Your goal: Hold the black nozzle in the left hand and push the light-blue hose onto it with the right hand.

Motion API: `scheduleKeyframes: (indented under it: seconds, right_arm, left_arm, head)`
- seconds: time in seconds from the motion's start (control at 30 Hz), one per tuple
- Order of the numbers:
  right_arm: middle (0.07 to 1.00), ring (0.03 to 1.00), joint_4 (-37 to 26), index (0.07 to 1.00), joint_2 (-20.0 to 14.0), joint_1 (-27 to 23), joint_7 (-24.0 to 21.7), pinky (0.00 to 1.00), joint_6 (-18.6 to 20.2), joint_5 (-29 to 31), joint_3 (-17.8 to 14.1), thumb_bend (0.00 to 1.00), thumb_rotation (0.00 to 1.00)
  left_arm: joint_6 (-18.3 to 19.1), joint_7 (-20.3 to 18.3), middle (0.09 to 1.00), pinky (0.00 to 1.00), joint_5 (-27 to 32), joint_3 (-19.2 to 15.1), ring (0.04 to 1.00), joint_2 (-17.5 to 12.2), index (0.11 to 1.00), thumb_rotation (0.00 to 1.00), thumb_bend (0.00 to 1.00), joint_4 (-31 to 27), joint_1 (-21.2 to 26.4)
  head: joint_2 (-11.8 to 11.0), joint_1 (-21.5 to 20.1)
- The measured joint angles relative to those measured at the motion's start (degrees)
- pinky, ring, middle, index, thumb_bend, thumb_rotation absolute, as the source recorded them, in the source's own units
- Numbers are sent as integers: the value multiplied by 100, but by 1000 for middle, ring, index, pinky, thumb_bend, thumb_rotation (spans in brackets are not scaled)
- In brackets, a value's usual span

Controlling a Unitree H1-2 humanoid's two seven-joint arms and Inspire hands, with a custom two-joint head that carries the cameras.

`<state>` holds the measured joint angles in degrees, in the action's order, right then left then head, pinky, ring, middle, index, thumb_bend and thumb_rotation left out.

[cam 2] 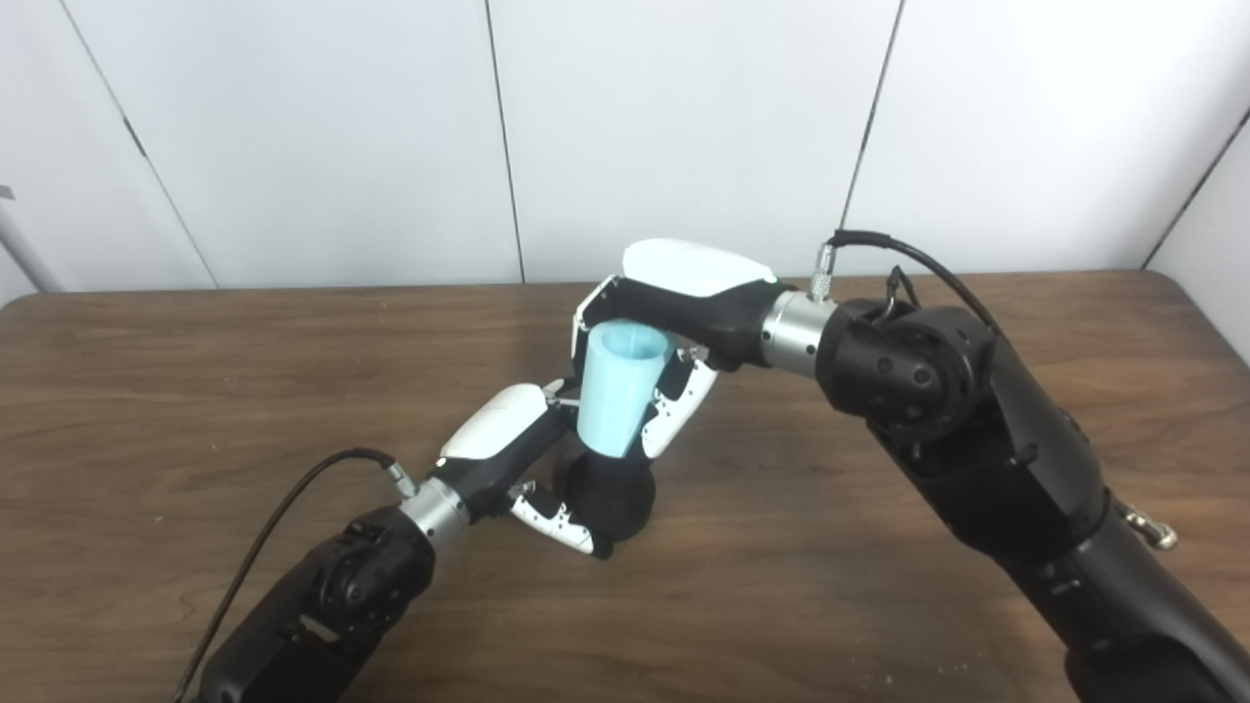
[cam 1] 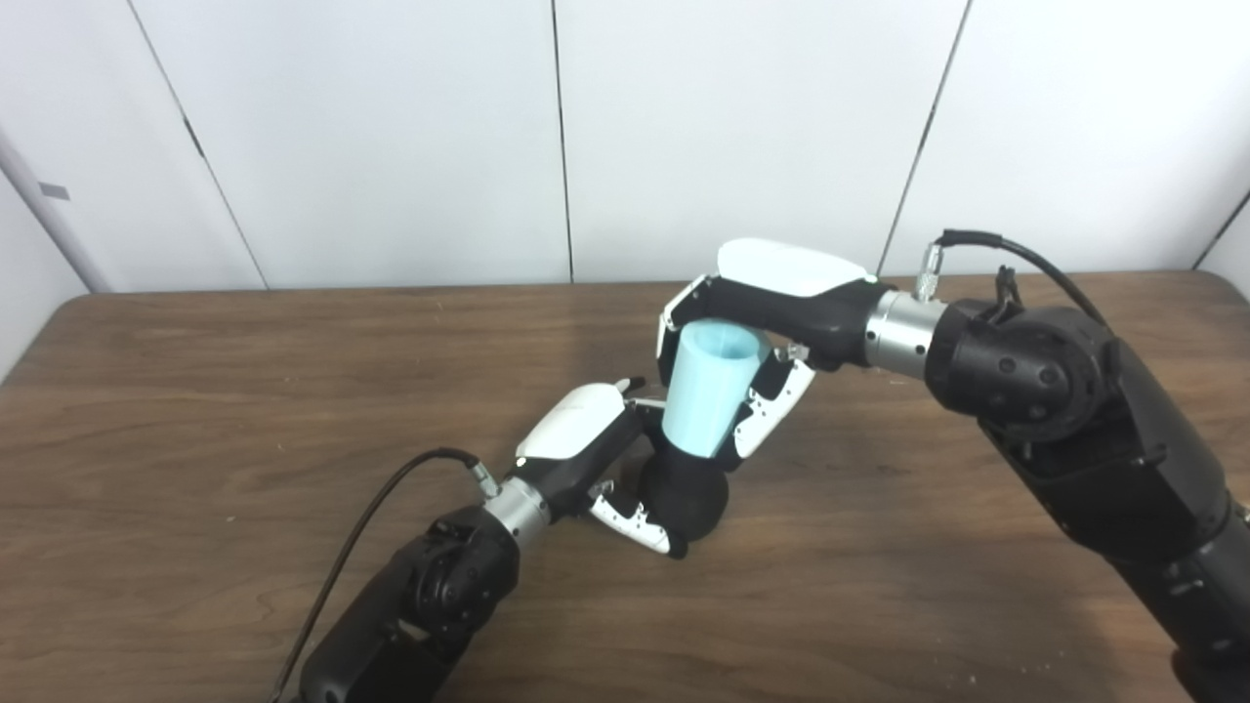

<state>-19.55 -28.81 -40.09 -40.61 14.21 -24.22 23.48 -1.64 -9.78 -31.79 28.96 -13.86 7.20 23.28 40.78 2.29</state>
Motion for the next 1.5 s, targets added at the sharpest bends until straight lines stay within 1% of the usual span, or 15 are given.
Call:
scheduleKeyframes:
  seconds: [0.17,0.27,0.47,0.67,0.97,1.2,1.5]
  right_arm:
    - [486,397,216,524,3,97,290,332,-955,-194,12,515,0]
    - [485,393,240,528,2,104,346,323,-1322,-404,34,514,0]
    - [466,375,-18,530,7,177,350,300,-1698,-882,96,512,0]
    - [459,379,28,529,5,150,347,305,-2162,-1036,108,513,0]
    - [454,376,54,530,47,154,286,310,-2148,-1092,57,513,0]
    - [459,356,219,532,197,214,287,273,-2047,-1171,-29,510,0]
    - [471,388,366,528,412,366,412,328,-1904,-1388,-56,513,0]
  left_arm:
    - [38,-23,494,1000,0,-6,596,-5,480,0,524,-18,-2]
    - [64,-71,494,1000,-2,-11,595,-8,480,0,524,-44,-2]
    - [87,-121,493,1000,-5,-12,595,-19,481,0,524,-103,-12]
    - [87,-128,487,1000,-6,-11,592,-22,486,0,524,-118,-21]
    - [100,-154,486,1000,-11,-11,592,-26,486,0,524,-135,-21]
    - [142,-166,485,1000,-14,-11,592,-34,488,0,524,-148,-22]
    - [171,-170,489,1000,-14,-11,592,-40,484,0,524,-150,-19]
  head:
    - [35,0]
    - [44,0]
    - [88,-26]
    - [105,-26]
    - [114,-44]
    - [132,-53]
    - [158,-62]
